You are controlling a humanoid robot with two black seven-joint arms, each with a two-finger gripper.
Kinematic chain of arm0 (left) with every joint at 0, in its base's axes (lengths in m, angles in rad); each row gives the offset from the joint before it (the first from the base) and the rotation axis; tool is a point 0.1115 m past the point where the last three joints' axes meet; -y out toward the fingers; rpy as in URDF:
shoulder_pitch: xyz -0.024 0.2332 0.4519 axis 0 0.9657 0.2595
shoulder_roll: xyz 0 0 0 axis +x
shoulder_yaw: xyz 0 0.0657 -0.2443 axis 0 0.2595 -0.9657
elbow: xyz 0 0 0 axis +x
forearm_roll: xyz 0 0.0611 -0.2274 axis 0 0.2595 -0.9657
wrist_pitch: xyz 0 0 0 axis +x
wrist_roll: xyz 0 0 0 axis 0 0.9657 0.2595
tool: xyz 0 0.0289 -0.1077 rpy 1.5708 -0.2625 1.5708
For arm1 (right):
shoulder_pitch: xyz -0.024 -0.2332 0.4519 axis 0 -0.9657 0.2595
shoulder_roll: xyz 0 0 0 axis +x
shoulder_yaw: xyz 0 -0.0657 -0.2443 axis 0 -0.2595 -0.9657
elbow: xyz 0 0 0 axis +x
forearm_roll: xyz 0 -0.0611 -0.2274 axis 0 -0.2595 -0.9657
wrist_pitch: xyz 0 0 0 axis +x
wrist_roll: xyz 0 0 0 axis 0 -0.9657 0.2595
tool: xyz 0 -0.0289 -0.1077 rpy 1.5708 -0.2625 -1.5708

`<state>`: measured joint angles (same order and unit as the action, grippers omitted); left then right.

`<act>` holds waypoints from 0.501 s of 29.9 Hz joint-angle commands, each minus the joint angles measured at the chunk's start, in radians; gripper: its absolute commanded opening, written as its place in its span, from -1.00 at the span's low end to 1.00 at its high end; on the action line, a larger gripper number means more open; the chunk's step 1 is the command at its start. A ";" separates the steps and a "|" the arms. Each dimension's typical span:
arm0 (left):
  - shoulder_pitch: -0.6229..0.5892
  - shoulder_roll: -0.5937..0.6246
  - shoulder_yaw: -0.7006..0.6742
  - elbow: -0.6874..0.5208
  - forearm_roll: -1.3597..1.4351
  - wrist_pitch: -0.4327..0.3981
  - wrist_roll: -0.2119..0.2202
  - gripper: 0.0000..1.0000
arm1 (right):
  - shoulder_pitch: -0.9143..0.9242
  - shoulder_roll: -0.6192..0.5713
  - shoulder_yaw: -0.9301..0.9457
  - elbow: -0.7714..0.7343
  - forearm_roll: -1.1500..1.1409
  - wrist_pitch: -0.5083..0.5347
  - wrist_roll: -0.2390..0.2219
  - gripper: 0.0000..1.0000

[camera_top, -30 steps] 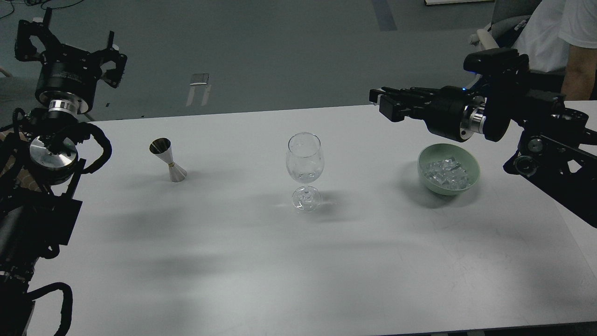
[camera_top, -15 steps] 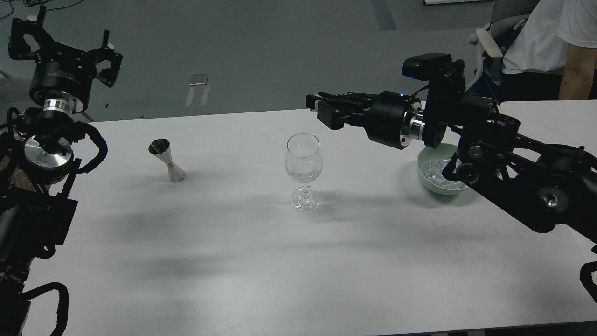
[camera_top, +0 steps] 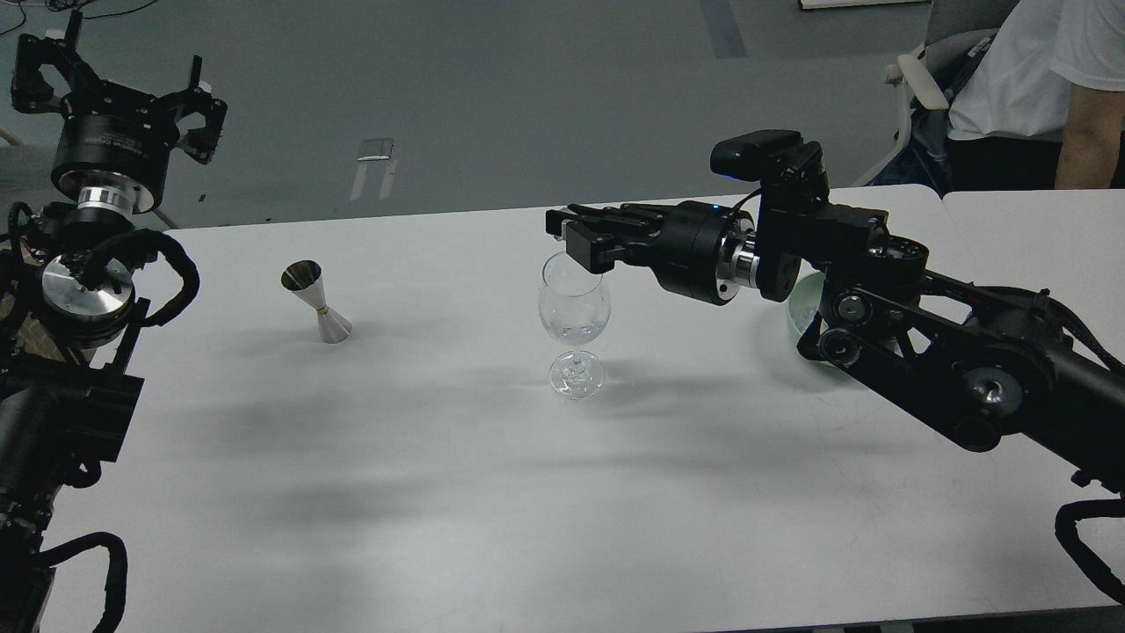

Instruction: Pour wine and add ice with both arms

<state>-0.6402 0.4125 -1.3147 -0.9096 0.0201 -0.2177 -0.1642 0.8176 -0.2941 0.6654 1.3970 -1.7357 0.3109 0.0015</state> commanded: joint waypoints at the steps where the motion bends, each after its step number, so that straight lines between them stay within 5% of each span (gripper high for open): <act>1: 0.001 0.000 0.000 0.000 0.000 0.000 0.000 0.96 | 0.000 -0.002 -0.001 -0.001 0.001 0.000 0.000 -0.50; 9: 0.001 0.002 -0.008 0.000 0.000 0.000 0.000 0.96 | 0.002 -0.005 0.000 0.004 0.004 0.000 0.000 -0.17; 15: 0.001 0.002 -0.008 0.000 0.000 0.000 0.000 0.96 | 0.005 -0.005 0.002 0.007 0.004 0.002 0.000 -0.11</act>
<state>-0.6397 0.4141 -1.3221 -0.9096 0.0194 -0.2178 -0.1641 0.8204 -0.2992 0.6652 1.4018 -1.7318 0.3125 0.0015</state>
